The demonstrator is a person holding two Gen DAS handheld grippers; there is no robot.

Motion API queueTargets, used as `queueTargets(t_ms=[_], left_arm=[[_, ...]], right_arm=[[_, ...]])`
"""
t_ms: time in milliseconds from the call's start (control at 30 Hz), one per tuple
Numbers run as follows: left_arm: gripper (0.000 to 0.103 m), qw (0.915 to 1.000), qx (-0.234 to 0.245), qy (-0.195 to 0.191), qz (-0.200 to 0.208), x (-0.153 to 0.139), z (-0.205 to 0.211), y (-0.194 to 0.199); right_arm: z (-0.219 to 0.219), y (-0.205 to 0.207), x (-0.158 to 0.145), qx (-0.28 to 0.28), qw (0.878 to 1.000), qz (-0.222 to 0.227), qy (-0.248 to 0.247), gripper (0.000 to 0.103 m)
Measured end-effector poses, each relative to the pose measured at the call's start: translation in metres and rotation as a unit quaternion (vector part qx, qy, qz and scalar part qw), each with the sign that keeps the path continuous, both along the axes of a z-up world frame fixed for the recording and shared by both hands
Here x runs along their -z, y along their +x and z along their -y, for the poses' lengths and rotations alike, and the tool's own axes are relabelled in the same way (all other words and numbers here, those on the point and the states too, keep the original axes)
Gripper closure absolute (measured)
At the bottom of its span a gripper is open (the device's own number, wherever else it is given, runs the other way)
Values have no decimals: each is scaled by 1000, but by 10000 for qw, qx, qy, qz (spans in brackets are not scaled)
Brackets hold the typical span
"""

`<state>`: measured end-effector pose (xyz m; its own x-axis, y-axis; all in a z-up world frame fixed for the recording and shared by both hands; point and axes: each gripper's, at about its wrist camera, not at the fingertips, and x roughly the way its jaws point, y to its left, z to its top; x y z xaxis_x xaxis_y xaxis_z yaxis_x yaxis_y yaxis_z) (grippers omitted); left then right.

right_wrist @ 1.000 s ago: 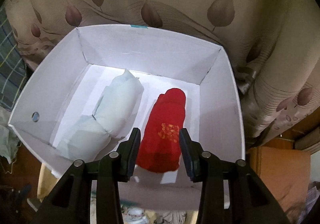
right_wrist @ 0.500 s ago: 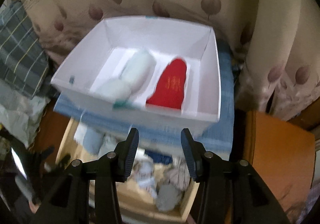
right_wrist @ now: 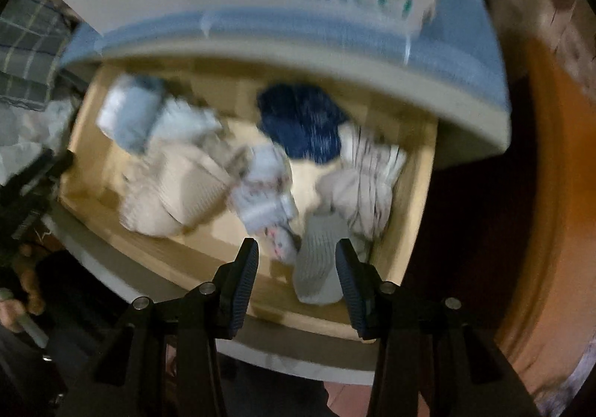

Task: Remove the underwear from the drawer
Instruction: 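Move the right tool into the drawer and grasp the grey ribbed sock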

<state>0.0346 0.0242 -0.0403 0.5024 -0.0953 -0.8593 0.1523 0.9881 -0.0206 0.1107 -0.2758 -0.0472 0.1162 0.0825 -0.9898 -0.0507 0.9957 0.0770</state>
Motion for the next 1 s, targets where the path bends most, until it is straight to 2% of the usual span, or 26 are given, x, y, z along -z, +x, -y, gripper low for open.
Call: queueTargets(t_ms=[200, 467, 600, 800, 1000], left_arm=[[41, 10000, 67, -45, -21, 0, 1, 0], [41, 9999, 133, -88, -44, 0, 5, 1], [41, 9998, 136, -103, -69, 0, 4, 1], [41, 9998, 139, -116, -100, 0, 4, 2], [41, 9997, 165, -90, -130, 1, 6, 3]], right_arm=[[6, 1, 43, 182, 9980, -606, -88, 63], [6, -1, 78, 166, 9936, -1021, -447, 63], [0, -2, 92, 19, 9921, -1094, -612, 61], [-14, -6, 114, -195, 9898, -1199, -749, 50], [-16, -7, 122, -385, 9870, -1220, -977, 49]])
